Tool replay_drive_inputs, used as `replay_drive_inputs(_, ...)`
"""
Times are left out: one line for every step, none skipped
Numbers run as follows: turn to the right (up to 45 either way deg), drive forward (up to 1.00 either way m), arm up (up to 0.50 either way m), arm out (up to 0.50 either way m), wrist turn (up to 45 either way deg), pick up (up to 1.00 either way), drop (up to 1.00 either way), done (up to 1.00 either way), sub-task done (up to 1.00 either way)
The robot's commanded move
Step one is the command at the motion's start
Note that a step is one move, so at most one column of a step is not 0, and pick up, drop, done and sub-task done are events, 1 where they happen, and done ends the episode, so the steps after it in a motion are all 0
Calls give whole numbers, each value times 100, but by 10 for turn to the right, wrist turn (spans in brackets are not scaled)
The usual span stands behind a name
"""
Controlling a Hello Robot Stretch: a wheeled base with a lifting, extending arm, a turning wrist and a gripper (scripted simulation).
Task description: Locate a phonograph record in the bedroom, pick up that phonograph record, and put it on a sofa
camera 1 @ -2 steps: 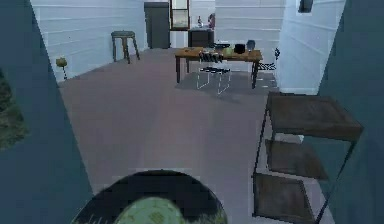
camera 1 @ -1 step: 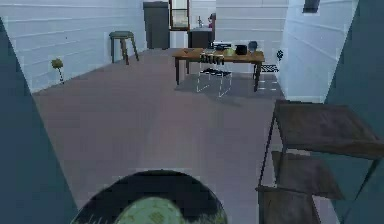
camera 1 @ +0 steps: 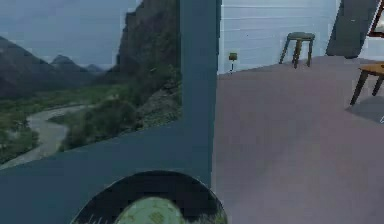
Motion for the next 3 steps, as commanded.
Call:
replay_drive_inputs(-450,0,0,0,0,0,0,0,0)
replay_drive_inputs(-360,0,0,0,0,0,0,0,0)
replay_drive_inputs(0,15,0,0,0,0,0,0,0)
